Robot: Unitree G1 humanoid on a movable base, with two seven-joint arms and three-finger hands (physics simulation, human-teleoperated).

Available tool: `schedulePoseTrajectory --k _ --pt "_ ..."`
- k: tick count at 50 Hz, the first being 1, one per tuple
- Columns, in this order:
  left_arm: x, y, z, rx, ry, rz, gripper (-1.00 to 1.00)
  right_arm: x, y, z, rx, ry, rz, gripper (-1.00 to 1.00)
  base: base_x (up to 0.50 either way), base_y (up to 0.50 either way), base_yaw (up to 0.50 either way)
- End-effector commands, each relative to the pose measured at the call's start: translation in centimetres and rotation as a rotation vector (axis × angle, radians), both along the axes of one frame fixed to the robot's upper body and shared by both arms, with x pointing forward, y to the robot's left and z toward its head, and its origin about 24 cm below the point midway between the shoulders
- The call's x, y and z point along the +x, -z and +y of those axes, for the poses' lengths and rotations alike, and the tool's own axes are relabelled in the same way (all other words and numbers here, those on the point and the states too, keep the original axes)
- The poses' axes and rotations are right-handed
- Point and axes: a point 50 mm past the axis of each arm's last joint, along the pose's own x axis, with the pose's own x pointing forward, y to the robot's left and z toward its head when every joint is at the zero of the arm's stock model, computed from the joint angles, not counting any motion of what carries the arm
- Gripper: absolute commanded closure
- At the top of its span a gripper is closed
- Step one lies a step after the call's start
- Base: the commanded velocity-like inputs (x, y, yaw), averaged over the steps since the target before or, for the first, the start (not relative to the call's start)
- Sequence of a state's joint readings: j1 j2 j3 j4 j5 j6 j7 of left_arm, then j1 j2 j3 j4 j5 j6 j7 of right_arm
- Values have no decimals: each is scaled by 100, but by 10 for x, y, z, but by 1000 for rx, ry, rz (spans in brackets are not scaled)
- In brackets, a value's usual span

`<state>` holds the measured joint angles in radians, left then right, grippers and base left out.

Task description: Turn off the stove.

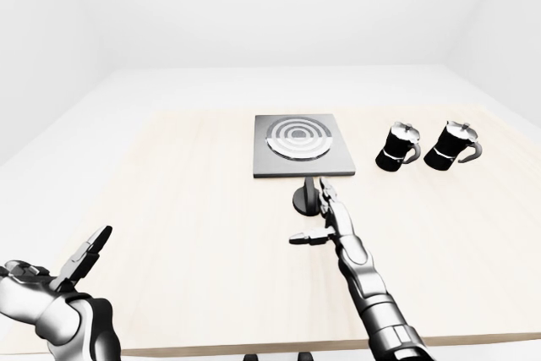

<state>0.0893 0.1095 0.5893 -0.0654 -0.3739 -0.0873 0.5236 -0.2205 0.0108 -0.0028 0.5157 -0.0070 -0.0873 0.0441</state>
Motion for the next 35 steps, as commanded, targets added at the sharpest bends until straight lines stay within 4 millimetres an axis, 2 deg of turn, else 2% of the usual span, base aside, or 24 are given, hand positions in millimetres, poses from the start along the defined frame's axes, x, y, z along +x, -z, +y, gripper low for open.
schedulePoseTrajectory --k 1,5,12,21,28,32,35 --pt "1 -2 0 0 0 -10 -100 -9 19 16 -23 -42 82 -100 1 0 0" --pt "0 -3 1 2 -2 -16 -100 -8 5 30 -45 -79 13 -100 0 0 0" --pt "-1 -5 1 6 -3 -23 -100 -18 -3 54 -35 -122 -32 -100 0 0 0" --pt "-1 -3 1 2 -4 -14 -100 -35 27 85 -14 -198 115 -100 0 0 0" --pt "-1 -4 1 5 -5 -19 -100 -22 16 113 -12 -295 100 -100 0 0 0" --pt "0 -4 1 4 -4 -20 -100 -14 1 117 -10 -310 39 -100 0 0 0" --pt "-1 -5 1 5 -5 -23 -100 -7 -3 115 -8 -302 37 -100 0 0 0"
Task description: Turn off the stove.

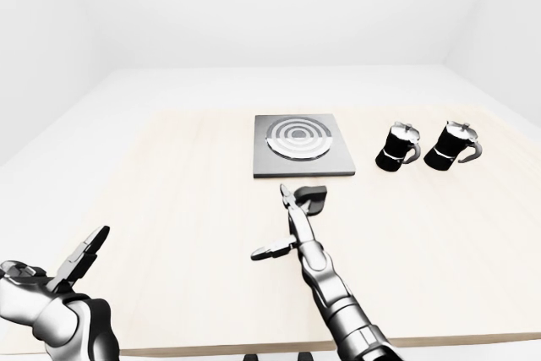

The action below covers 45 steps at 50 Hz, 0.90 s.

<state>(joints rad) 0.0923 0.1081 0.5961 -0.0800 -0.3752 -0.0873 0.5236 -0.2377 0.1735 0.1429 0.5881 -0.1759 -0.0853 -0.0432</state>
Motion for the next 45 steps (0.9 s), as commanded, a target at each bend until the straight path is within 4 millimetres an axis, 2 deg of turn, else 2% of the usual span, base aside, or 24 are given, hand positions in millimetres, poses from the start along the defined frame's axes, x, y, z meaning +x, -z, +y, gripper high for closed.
schedulePoseTrajectory --k 1,3,6,11,12,20,22,24,28,31,34,39,43,45 --pt "1 -1 0 -5 1 -10 -100 4 -10 42 56 -170 24 -100 0 0 0" --pt "1 0 0 -8 0 -8 -100 8 -10 45 64 -189 26 -100 0 0 0" --pt "1 -2 0 -5 2 -12 -100 18 -5 37 38 -169 65 -100 0 0 0" --pt "2 0 0 -13 3 -8 -100 48 2 -9 -10 -5 162 -100 0 0 0" --pt "2 1 0 -13 4 -6 -100 55 4 -28 -26 60 193 -100 0 0 0" --pt "3 2 -1 -15 8 -2 -100 66 3 -72 14 199 252 -100 0 0 0" --pt "2 1 0 -14 6 -6 -100 67 3 -92 16 268 260 -100 0 0 0" --pt "2 2 0 -17 5 -4 -100 69 1 -101 41 280 261 -100 0 0 0" --pt "2 2 0 -16 6 -1 -100 83 -19 -120 19 312 202 -100 0 0 0" --pt "2 2 0 -15 7 -2 -100 90 -30 -122 7 300 167 -100 0 0 0" --pt "3 2 -1 -12 9 -1 -100 103 -52 -125 -31 315 93 -100 0 0 0" --pt "3 2 -1 -13 9 1 -100 112 -72 -128 -88 325 21 -100 0 0 0" --pt "2 3 0 -18 6 0 -100 121 -94 -135 -122 328 -54 -100 0 0 0" --pt "2 2 -1 -14 7 -3 -100 127 -109 -133 -148 288 -103 -100 0 0 0"
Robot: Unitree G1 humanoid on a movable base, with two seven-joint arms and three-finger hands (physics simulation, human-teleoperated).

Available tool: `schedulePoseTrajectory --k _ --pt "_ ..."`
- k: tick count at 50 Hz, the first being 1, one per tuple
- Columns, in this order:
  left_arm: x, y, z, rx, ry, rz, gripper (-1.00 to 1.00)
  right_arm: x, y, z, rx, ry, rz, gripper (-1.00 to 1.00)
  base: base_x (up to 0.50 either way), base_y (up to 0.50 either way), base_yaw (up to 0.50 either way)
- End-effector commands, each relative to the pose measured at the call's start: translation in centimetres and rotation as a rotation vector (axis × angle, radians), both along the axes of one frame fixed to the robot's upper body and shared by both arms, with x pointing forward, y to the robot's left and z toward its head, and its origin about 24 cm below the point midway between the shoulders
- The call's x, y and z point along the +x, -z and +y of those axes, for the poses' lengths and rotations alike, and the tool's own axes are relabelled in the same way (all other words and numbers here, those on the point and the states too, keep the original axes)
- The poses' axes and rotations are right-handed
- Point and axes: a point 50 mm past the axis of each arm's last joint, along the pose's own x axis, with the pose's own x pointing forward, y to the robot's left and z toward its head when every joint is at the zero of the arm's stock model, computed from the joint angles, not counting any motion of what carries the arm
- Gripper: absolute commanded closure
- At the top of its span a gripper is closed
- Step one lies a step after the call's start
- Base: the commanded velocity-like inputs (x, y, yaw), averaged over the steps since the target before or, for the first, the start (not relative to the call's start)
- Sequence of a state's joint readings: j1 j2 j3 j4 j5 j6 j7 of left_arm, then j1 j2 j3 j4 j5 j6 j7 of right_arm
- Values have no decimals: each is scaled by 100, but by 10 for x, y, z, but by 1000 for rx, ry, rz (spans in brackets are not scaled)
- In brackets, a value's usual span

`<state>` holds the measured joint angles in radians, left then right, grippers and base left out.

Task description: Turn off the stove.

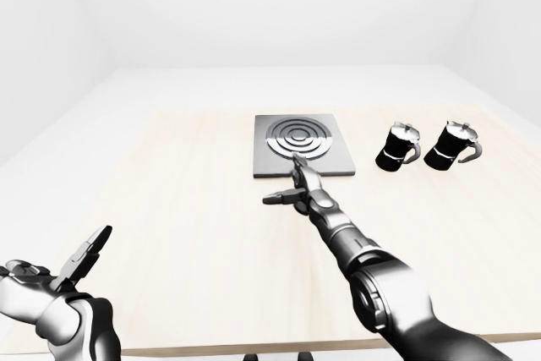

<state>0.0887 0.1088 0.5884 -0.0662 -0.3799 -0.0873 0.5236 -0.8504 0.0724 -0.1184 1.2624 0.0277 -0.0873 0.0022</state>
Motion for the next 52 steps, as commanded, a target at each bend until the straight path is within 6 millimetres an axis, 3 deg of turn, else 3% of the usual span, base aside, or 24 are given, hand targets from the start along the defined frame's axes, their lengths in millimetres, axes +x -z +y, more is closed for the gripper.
schedulePoseTrajectory --k 1,9,14,20,27,40,45,52 --pt "0 -1 0 -3 0 -8 -100 40 -76 -106 -271 178 -241 -100 0 0 0" --pt "-1 -5 1 5 -2 -21 -100 47 -103 -101 -329 158 -343 -100 0 0 0" --pt "-1 -6 1 6 -6 -27 -100 50 -128 -80 -364 72 -463 -100 0 0 0" --pt "-1 -5 1 4 -5 -25 -100 45 -139 -59 -406 10 -506 -100 0 0 0" --pt "-3 -8 2 9 -9 -36 -100 32 -142 -49 -411 -10 -547 -100 0 0 0" --pt "-2 -8 2 7 -6 -38 -100 19 -105 -48 -341 -29 -554 -100 0 0 0" --pt "-1 -6 1 2 -6 -36 -100 15 -64 -50 -349 -23 -403 -100 0 0 0" --pt "-1 -10 3 -8 -9 -61 -100 8 -29 -52 -344 -15 -256 -100 0 0 0"
